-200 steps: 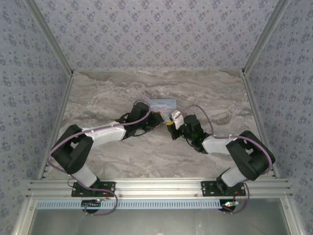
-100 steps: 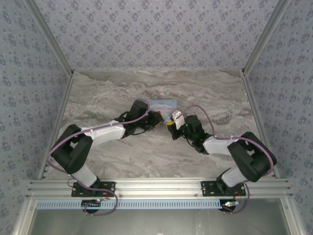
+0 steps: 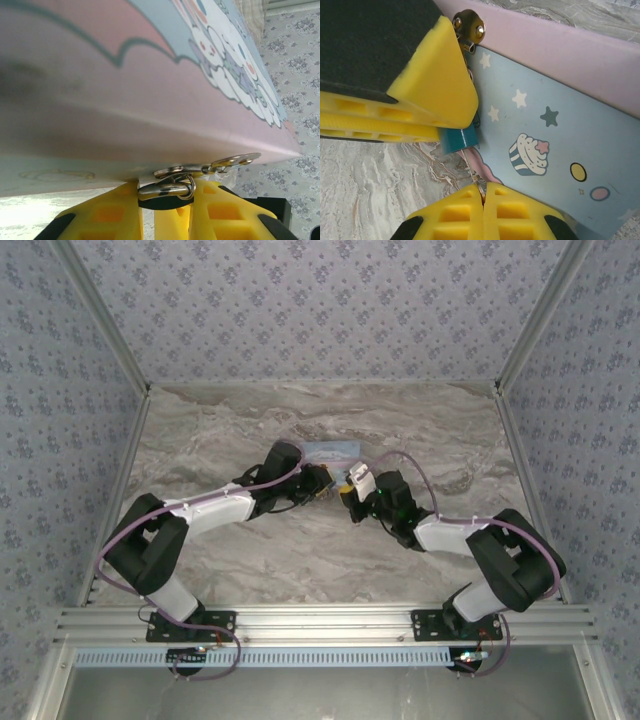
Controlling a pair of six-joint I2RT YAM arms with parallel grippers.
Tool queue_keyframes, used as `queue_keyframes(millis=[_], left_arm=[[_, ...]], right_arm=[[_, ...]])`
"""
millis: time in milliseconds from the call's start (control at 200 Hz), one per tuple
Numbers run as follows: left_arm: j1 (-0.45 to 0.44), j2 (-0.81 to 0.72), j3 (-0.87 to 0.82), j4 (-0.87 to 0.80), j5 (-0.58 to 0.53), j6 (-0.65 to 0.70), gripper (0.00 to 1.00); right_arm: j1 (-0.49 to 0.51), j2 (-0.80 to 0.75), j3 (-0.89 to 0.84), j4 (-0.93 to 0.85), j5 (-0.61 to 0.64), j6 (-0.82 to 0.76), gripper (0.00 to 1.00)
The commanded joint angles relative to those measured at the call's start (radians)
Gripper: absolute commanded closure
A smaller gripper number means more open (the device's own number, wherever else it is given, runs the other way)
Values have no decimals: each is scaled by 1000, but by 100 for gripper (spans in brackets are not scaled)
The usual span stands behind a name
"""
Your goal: Unlock a padlock with a key
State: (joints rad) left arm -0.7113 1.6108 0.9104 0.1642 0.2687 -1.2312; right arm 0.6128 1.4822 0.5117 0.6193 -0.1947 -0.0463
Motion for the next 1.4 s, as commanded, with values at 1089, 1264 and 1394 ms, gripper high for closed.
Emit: queue_keyframes(millis=[1089,1264,1394], left_arm=[[1,-28,28,-43,112,63,78],[6,-23,27,-49,103,72,78],[7,-17,25,-49,110,86,78]], right_arm=[[-33,54,51,129,-102,-50,100],[-22,34,31,131,-134,-2,100],[-16,28,25,135,-151,47,100]])
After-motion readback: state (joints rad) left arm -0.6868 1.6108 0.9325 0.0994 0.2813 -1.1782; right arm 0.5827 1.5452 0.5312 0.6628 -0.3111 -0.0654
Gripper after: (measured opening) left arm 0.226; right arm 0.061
